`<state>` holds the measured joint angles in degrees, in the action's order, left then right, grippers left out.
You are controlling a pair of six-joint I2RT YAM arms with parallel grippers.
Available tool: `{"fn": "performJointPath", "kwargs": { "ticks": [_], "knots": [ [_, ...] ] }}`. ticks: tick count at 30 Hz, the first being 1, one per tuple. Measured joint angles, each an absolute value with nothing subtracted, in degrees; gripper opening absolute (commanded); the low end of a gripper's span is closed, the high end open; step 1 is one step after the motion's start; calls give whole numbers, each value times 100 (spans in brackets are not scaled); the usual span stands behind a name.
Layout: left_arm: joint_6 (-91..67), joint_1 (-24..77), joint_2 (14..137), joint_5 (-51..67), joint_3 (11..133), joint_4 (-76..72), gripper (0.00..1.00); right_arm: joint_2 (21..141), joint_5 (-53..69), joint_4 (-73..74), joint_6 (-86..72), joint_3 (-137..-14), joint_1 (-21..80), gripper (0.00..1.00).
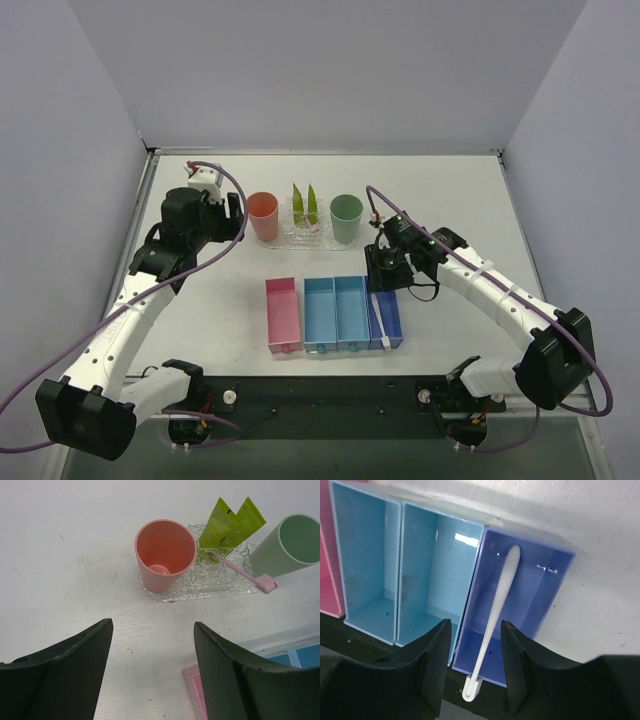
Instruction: Prepare toiletry sets of a toothbrush and toothpaste on the tray
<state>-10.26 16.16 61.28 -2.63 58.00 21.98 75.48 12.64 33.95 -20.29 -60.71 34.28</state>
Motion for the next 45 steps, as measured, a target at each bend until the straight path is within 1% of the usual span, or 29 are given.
{"fn": "performJointPath", "kwargs": {
  "ticks": [3,13,20,25,31,36,40,45],
  "knots": [
    [-1022,1743,6112,-268,5800,2300,76,7548,1205,3350,-2182,-5728,3516,39],
    [-1004,2115,6025,-276,5817,2536,76,7544,1090,2969,-2620,-4936,3680,29],
    [-1000,2204,5983,-311,5843,2641,76,7601,941,2797,-2783,-4827,3693,29],
    [-993,2209,5957,-342,5843,2674,76,7859,915,2685,-2790,-4831,3723,29],
    [-982,2209,5957,-390,5843,2685,76,8086,847,2672,-2786,-4834,3723,32],
    [-980,2209,5957,-403,5846,2685,76,8147,786,2661,-2788,-4845,3763,32],
    [-980,2209,5957,-403,5859,2683,76,8215,766,2655,-2790,-4845,3804,31],
    [-980,2209,5957,-403,5865,2685,76,8315,742,2655,-2794,-4845,3868,27]
  ]
}}
